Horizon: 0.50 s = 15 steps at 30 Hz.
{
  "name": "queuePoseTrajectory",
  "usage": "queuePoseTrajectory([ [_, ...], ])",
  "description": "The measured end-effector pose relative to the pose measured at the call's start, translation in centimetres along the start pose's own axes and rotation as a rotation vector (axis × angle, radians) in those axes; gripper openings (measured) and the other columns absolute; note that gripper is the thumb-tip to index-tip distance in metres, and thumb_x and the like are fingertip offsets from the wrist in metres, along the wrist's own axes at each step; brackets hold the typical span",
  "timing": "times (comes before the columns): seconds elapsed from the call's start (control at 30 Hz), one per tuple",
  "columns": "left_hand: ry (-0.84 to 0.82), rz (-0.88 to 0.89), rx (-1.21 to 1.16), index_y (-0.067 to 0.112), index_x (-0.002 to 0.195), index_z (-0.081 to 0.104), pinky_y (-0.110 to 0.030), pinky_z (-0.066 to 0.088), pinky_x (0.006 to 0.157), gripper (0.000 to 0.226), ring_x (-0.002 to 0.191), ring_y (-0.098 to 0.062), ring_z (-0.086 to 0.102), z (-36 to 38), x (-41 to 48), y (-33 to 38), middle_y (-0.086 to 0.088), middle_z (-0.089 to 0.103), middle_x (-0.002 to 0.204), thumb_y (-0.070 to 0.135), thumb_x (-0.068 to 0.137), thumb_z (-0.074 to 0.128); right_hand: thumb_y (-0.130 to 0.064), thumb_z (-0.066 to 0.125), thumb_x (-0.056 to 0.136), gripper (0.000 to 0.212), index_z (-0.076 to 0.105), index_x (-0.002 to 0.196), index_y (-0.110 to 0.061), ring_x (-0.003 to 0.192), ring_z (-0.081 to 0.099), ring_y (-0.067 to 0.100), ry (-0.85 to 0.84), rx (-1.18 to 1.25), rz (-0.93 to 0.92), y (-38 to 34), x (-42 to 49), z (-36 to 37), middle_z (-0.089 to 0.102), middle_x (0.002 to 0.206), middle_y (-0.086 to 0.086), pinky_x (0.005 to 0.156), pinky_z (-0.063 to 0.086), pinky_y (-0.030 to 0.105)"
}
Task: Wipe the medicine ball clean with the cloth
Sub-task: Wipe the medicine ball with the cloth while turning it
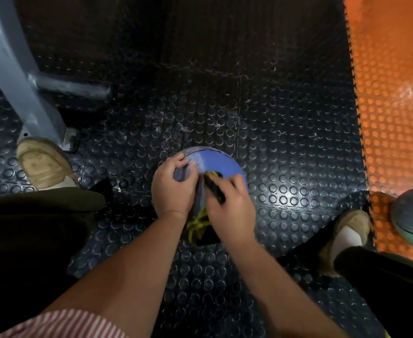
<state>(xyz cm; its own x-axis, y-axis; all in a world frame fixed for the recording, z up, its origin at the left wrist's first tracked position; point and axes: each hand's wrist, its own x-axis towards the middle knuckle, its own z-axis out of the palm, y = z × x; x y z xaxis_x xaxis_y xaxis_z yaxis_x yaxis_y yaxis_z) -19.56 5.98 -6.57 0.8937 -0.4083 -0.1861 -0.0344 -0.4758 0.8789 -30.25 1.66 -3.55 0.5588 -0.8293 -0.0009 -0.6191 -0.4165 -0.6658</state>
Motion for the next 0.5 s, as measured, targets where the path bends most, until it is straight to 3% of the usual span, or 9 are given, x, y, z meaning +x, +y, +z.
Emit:
queuePoseTrajectory([
  [0.13, -0.018, 0.091, 0.035, 0.025, 0.085, 0.061, -0.036, 0.051, 0.095, 0.008, 0.111, -0.009, 0.058, -0.2, -0.6, 0.2, 0.02, 0.059, 0.114, 0.022, 0.087, 0.068, -0.031, 0.056, 0.081, 0.026, 0.059, 0.106, -0.029, 0.083, 0.048, -0.006, 0.077, 0.207, 0.031, 2.7, -6.4, 0.9, 0.044, 0.096, -0.012, 0.06, 0.042, 0.016],
  [0.2, -0.026, 0.152, 0.077, 0.021, 0.087, 0.064, -0.036, 0.05, 0.094, 0.003, 0.112, -0.01, 0.057, -0.2, -0.8, -0.2, 0.016, 0.061, 0.117, 0.021, 0.088, 0.067, -0.031, 0.058, 0.079, 0.022, 0.06, 0.101, -0.026, 0.082, 0.048, -0.006, 0.084, 0.24, 0.046, 3.0, -6.5, 1.0, 0.043, 0.093, -0.015, 0.061, 0.041, 0.014],
  [0.33, -0.014, 0.18, 0.111, 0.01, 0.088, 0.066, -0.039, 0.051, 0.092, 0.006, 0.111, -0.016, 0.059, -0.3, -0.5, -0.6, 0.001, 0.066, 0.119, 0.016, 0.088, 0.066, -0.029, 0.061, 0.08, 0.027, 0.072, 0.103, -0.023, 0.07, 0.051, 0.005, 0.043, 0.086, -0.037, 1.7, -3.4, 0.0, 0.046, 0.086, -0.014, 0.05, 0.04, 0.017],
  [0.5, 0.023, 0.163, 0.132, 0.01, 0.088, 0.07, -0.044, 0.051, 0.09, 0.006, 0.11, -0.024, 0.062, 0.1, -0.6, -0.9, -0.003, 0.069, 0.116, 0.015, 0.085, 0.07, -0.032, 0.056, 0.091, 0.027, 0.066, 0.116, -0.031, 0.074, 0.046, 0.009, -0.098, -0.048, 0.15, -1.0, 2.9, -0.3, 0.043, 0.093, -0.012, 0.052, 0.032, 0.022],
])
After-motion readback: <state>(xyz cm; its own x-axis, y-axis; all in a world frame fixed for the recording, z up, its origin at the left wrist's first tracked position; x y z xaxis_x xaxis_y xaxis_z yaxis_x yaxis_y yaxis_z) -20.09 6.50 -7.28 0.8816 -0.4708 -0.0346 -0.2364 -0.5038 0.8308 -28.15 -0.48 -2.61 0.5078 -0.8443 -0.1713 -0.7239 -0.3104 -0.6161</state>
